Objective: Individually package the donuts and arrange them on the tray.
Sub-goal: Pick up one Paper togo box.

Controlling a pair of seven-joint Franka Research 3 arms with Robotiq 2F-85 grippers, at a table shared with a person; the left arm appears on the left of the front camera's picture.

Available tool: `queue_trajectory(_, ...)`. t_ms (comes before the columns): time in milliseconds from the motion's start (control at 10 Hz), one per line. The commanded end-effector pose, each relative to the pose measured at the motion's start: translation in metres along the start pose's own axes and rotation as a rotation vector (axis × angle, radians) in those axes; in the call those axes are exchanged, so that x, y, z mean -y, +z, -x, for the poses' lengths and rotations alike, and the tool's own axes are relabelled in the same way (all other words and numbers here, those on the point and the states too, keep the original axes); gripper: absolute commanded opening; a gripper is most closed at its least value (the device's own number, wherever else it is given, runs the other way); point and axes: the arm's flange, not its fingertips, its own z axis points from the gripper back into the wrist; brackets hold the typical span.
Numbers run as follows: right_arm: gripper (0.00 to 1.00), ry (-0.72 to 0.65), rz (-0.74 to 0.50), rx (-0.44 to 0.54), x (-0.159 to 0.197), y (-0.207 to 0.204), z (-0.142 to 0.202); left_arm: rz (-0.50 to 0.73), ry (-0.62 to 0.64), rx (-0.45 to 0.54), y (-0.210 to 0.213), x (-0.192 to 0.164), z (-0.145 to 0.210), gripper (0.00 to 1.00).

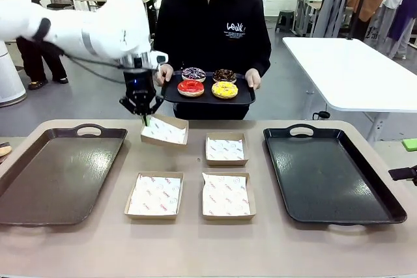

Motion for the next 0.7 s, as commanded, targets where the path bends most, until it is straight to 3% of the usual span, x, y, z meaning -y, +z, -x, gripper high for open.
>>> queue_trajectory(0, 1.0, 0.009, -0.014, 0.002, 0.001, 0.002, 0.001, -0.07, 0.01, 0.019, 0.029, 0.013, -0.002, 0.0)
queue_trajectory(300, 1.0, 0.009, -0.014, 0.002, 0.001, 0.002, 0.001, -0.076, 0.032, 0.074, 0.073, 0.019, 0.002, 0.0)
queue_trajectory(600, 1.0, 0.009, -0.014, 0.002, 0.001, 0.002, 0.001, -0.036, 0.053, 0.107, 0.082, 0.01, 0.0, 0.0)
